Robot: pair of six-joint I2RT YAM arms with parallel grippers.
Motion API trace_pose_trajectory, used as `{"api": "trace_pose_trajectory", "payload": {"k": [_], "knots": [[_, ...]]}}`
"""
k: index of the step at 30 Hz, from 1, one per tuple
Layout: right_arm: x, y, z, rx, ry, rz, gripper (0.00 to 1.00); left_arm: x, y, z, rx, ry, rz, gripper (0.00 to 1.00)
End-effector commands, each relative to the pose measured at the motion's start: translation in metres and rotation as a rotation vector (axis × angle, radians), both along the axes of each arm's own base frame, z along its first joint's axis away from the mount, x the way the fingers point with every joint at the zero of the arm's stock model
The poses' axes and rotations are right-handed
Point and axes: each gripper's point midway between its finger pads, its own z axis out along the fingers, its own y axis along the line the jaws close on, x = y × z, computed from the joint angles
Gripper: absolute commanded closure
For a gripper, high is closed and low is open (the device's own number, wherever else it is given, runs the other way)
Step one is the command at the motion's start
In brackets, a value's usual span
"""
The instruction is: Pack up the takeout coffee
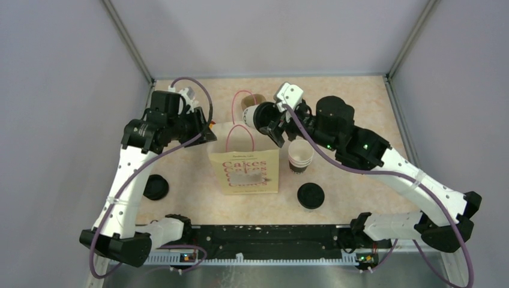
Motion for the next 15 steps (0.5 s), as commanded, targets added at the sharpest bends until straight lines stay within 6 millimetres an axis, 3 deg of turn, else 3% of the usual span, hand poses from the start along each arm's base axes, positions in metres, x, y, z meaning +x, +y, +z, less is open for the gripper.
{"api": "trace_pose_trajectory", "payload": {"k": [1,15], "knots": [[0.000,0.010,-0.004,0.001,-0.004,0.041,0.34,0.002,-0.002,0.015,-0.041,-0.056,0.012,0.51],[-0.015,0.024,-0.036,-0.123,0.036,0.185,0.35,-0.002,-0.012,0.015,-0.108,-0.049,0.002,0.51]]}}
